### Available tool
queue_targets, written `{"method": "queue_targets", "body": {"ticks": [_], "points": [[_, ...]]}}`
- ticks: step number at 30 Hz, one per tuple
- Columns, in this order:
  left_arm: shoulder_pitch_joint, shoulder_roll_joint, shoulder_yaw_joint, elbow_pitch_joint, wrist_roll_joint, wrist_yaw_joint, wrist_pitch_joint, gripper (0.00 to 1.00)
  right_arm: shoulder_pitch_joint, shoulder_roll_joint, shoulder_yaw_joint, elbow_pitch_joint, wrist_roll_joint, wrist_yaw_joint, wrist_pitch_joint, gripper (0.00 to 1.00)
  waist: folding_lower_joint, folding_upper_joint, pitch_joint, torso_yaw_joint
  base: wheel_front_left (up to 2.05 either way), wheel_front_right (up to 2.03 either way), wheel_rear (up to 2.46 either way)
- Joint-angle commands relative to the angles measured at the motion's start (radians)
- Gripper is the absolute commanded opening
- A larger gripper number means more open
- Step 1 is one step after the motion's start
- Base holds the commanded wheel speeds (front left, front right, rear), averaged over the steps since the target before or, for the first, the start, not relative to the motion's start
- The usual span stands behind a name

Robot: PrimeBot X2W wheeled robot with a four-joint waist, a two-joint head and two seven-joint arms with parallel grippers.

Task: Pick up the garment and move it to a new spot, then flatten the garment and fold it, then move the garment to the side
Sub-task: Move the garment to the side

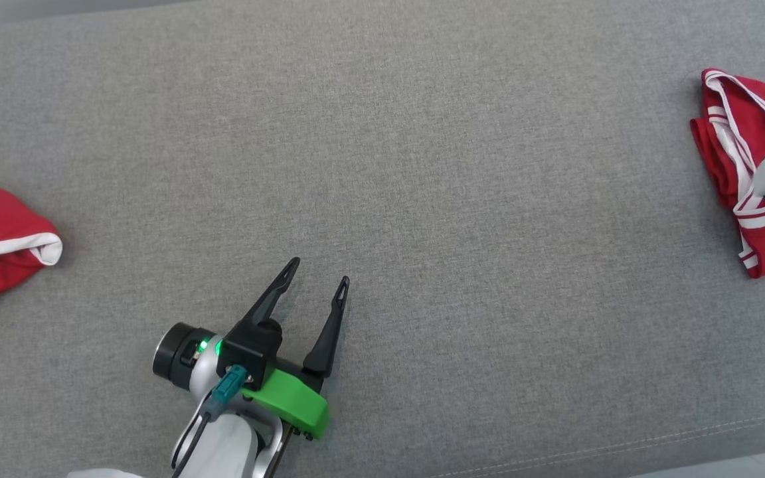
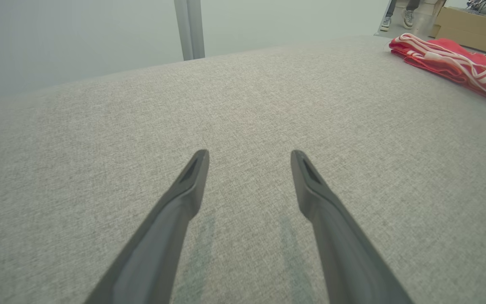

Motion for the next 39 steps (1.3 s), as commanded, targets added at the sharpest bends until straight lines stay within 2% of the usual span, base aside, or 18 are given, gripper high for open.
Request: {"method": "queue_targets", "body": {"ticks": [1,7,13,17,24,29,39], "points": [[0.022,-0.005,0.007,0.002,-0.006,-0.002,0.001,1.00,0.040,0.012,0.029,-0.017,0.022,-0.002,0.000,1.00,0.0000,0.0000,-0.065,0.017,0.00,0.00,0.00],[0.076,-0.013,0.029,0.008,-0.024,0.003,0.001,1.00,0.163,0.060,0.191,-0.096,0.139,-0.002,0.000,1.00,0.0000,0.0000,-0.159,0.046,0.00,0.00,0.00],[0.128,-0.018,0.065,0.016,-0.037,0.017,0.001,1.00,0.281,0.090,0.290,-0.153,0.212,-0.002,0.000,1.00,0.0000,0.0000,-0.228,0.072,0.00,0.00,0.00],[0.164,-0.020,0.099,0.024,-0.049,0.033,0.001,1.00,0.370,0.134,0.302,-0.182,0.247,-0.002,0.000,1.00,0.0000,0.0000,-0.269,0.086,0.00,0.00,0.00],[0.215,-0.021,0.147,0.035,-0.047,0.044,0.001,1.00,0.503,0.195,0.336,-0.219,0.221,-0.002,0.000,1.00,0.0000,0.0000,-0.320,0.103,0.00,0.00,0.00],[0.242,-0.021,0.192,0.047,-0.044,0.057,0.001,1.00,0.561,0.224,0.307,-0.238,0.232,-0.002,0.000,1.00,0.0000,0.0000,-0.340,0.112,0.00,0.00,0.00],[0.284,-0.020,0.267,0.064,-0.045,0.088,0.001,1.00,0.645,0.261,0.250,-0.278,0.183,-0.002,0.000,1.00,0.0000,0.0000,-0.380,0.107,0.00,0.00,0.00]]}}
